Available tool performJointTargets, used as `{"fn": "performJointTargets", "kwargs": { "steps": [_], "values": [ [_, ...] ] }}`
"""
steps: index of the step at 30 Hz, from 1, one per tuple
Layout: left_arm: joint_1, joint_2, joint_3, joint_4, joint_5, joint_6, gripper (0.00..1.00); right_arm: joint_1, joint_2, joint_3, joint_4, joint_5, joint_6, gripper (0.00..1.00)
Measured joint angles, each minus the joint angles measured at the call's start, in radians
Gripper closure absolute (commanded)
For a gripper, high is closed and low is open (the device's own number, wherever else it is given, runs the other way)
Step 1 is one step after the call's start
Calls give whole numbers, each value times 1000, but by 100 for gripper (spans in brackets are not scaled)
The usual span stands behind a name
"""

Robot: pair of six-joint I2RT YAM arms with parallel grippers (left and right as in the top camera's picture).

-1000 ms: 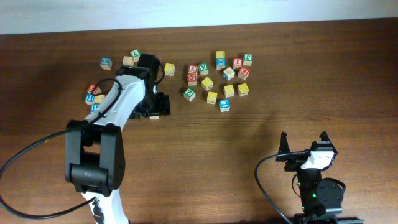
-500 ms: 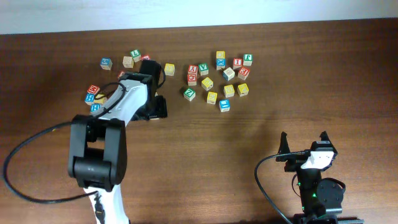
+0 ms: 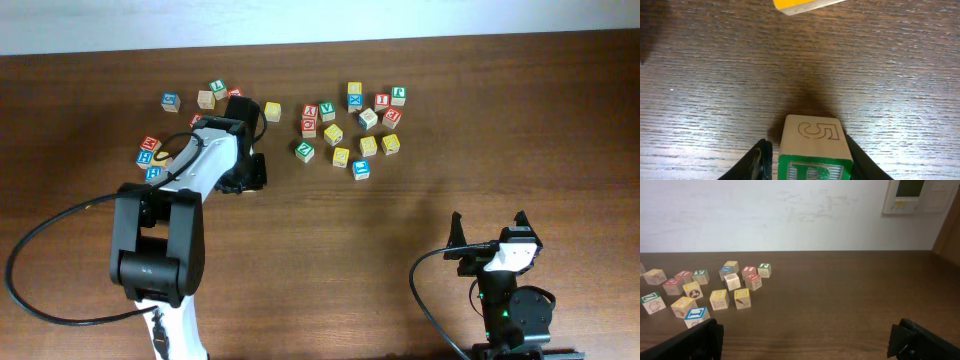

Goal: Spell out RSS
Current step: 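Carry the R block forward and set it down, open gripper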

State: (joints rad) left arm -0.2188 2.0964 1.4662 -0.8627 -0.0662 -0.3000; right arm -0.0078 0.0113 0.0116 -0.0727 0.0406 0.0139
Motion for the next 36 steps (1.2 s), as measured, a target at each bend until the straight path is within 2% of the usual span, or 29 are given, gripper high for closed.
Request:
{"fn": "performJointTargets", "kwargs": {
  "steps": [5, 13, 16, 17, 29, 36],
  "values": [
    [0, 1, 0, -3, 23, -1, 72, 0, 0, 0, 0, 0, 0, 2],
    [0, 2, 2, -22, 33, 0, 73, 0, 0, 0, 0, 0, 0, 2],
    [0, 2, 2, -35, 33, 0, 75, 0, 0, 0, 0, 0, 0, 2],
    [0, 2, 2, -38, 33, 0, 79, 0, 0, 0, 0, 0, 0, 2],
    [-12, 2, 4, -125, 41, 0, 75, 0, 0, 0, 0, 0, 0, 2],
    [-97, 2, 4, -186, 54, -22, 75, 0, 0, 0, 0, 0, 1, 2]
  ]
}}
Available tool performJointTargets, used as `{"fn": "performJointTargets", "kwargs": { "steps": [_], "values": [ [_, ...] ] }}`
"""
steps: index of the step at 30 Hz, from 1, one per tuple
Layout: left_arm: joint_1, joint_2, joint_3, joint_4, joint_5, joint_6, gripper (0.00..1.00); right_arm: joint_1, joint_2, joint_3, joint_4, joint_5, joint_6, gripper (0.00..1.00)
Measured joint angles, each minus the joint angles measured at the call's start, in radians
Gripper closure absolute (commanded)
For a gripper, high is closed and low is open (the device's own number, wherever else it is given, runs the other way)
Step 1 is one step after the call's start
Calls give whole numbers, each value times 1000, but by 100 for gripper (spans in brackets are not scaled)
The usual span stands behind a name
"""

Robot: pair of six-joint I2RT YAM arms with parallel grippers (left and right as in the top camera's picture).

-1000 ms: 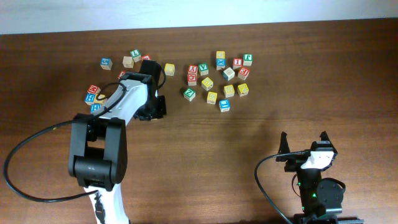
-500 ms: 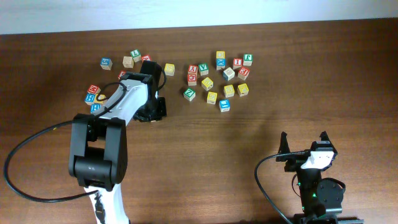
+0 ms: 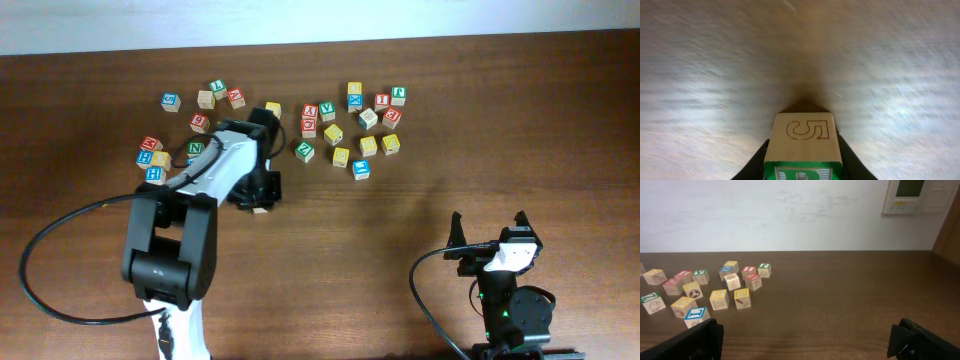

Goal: Spell out RSS
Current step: 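Carry the R block forward and set it down, open gripper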

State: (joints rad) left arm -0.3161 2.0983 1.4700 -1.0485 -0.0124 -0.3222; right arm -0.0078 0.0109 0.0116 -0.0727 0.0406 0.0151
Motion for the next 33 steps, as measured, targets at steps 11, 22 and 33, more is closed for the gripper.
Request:
{"fn": "performJointTargets", "kwargs": {
  "steps": [11, 22, 33],
  "values": [
    [-88, 0, 0, -120, 24, -68, 73, 0, 0, 0, 0, 0, -1, 2],
    [-95, 0, 0, -134, 25, -94, 55, 0, 0, 0, 0, 0, 0, 2],
    [-95, -11, 0, -160, 25, -94, 54, 0, 0, 0, 0, 0, -1, 2]
  ]
}}
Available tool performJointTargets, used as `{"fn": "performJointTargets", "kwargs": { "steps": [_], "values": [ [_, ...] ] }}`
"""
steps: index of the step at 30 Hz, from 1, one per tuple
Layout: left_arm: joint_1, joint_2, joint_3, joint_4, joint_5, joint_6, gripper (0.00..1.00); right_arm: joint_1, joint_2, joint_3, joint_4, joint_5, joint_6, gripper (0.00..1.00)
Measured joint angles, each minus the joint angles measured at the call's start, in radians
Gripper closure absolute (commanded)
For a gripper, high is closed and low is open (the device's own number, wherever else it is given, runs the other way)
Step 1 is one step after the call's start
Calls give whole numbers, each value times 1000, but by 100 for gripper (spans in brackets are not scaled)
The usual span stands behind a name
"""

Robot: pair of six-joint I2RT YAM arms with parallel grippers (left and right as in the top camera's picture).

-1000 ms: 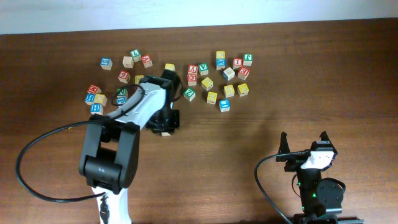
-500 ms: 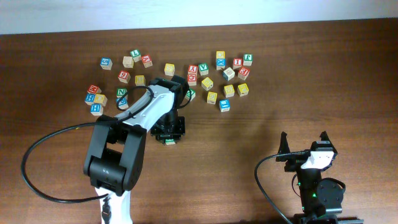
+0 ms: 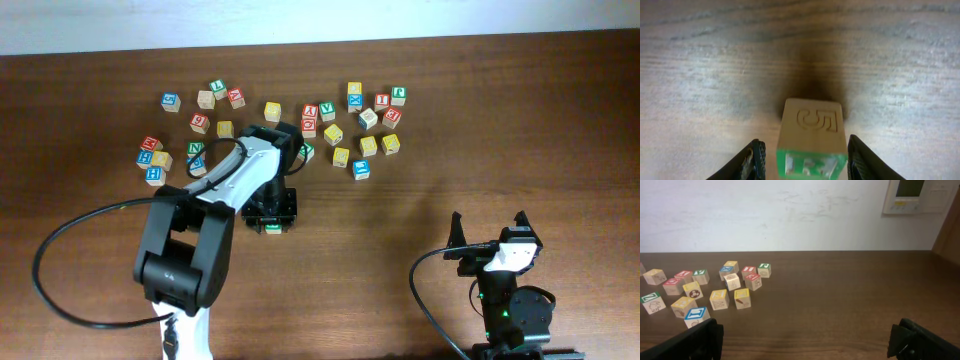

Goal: Spell out RSS
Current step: 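Carry the R block forward and set it down, open gripper, then move the left gripper to the yellow S block and grasp it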

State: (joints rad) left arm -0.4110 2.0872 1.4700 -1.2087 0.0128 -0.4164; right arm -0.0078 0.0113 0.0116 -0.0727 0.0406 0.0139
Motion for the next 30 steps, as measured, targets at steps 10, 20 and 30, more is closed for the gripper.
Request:
{"fn": "performJointTargets", "kwargs": {
  "steps": [10, 20, 30],
  "values": [
    [9, -251, 100, -53, 3, 3, 49, 0, 0, 0, 0, 0, 0, 2],
    [164, -344, 319, 122, 22, 122, 13, 0, 0, 0, 0, 0, 0, 2],
    [164, -163, 490, 388, -10, 376, 9, 0, 0, 0, 0, 0, 0, 1]
  ]
}}
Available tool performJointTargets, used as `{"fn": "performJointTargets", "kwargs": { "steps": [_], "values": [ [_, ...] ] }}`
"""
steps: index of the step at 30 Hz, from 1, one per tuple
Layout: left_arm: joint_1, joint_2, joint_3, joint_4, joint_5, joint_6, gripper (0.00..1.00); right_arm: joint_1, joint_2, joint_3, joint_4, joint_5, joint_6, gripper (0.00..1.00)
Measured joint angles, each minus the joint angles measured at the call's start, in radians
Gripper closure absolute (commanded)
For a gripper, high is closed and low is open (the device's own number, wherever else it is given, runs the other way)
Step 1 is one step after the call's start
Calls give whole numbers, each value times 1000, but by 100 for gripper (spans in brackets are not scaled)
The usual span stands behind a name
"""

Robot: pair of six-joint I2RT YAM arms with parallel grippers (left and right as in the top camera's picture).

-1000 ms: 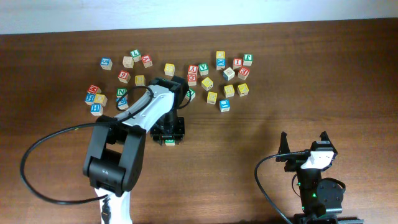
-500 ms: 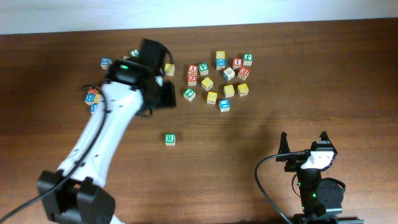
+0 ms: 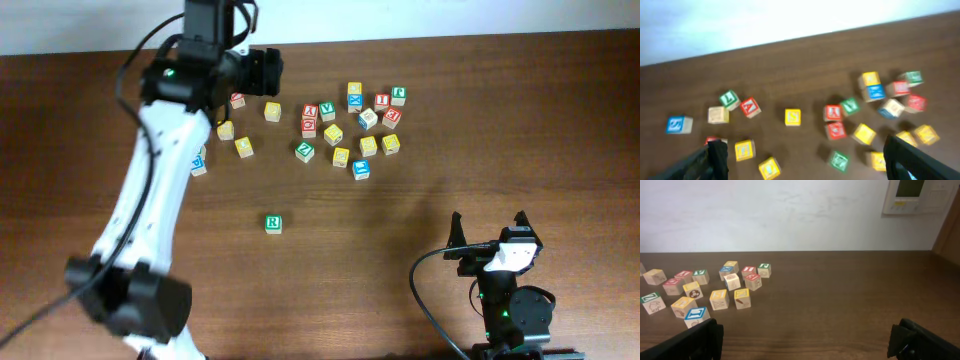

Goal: Spell out RSS
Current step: 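Move the left gripper to the yellow S block and grasp it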

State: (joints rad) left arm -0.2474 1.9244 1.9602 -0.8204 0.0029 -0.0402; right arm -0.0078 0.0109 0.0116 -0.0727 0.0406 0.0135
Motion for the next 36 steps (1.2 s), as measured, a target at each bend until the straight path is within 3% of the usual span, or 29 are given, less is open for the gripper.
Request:
{"fn": "performJointTargets", "kwargs": {
  "steps": [5, 7, 10, 33, 36],
  "values": [
    [0, 182, 0, 88, -14, 34, 16, 0, 0, 0, 0, 0, 1, 2],
    [0, 235, -1, 100, -15, 40, 25, 0, 0, 0, 0, 0, 0, 2],
    [0, 302, -2, 104, -17, 37, 28, 0, 0, 0, 0, 0, 1, 2],
    [0, 502, -2, 212, -22, -13, 33, 0, 0, 0, 0, 0, 0, 2],
    [-1, 512, -2, 233, -28, -16, 39, 0, 0, 0, 0, 0, 1, 2]
  ]
}}
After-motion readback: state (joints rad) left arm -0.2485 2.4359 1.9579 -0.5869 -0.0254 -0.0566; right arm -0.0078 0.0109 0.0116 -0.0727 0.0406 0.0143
